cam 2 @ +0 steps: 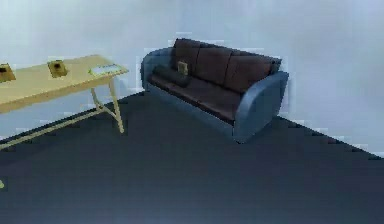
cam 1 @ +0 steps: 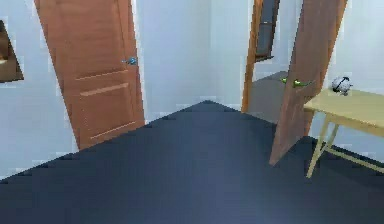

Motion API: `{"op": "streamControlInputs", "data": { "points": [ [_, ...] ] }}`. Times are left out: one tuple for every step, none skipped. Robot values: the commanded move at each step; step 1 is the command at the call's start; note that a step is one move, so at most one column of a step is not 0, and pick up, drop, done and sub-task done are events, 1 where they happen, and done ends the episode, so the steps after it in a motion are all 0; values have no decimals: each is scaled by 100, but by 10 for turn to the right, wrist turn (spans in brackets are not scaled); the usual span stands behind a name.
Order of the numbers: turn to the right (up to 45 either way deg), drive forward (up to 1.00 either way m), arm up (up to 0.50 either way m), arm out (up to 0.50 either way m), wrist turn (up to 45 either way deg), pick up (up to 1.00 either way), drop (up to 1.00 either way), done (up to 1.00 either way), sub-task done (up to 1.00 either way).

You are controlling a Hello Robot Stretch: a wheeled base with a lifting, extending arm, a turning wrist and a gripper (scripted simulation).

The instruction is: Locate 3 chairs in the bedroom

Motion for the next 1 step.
{"op": "streamControlInputs", "data": {
  "points": [
    [0,100,0,0,0,0,0,0,0]
  ]
}}
